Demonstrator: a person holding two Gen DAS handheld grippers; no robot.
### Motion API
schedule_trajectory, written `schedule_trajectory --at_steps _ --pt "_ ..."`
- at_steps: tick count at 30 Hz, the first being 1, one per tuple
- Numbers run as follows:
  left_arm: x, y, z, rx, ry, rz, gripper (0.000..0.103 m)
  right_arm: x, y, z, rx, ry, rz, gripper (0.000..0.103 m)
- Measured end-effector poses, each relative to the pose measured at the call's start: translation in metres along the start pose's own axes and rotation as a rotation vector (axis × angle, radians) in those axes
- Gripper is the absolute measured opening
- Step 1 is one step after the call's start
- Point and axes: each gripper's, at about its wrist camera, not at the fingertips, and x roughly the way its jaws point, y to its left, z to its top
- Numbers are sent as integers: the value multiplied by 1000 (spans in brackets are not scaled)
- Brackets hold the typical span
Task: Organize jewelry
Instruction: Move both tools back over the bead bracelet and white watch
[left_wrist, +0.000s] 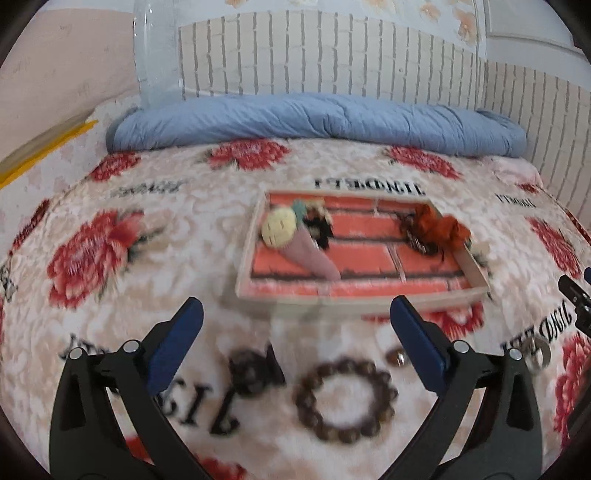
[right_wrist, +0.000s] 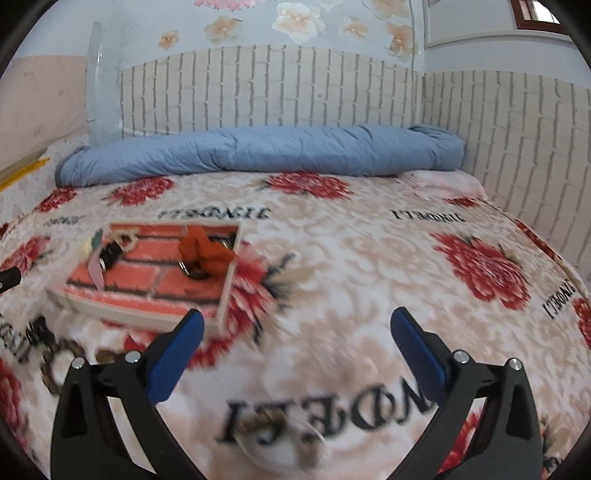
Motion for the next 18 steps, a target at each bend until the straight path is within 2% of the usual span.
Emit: schedule_trajectory --at_steps 9,14,18 --pt "12 -11 -48 7 94 19 98 9 -18 -50 -1 90 -36 99" --pt "21 -10 -60 5 125 35 98 17 -17 -60 -8 119 -48 99" --pt "31 -12 -70 -3 159 13 98 21 -17 -61 -8 130 -44 99"
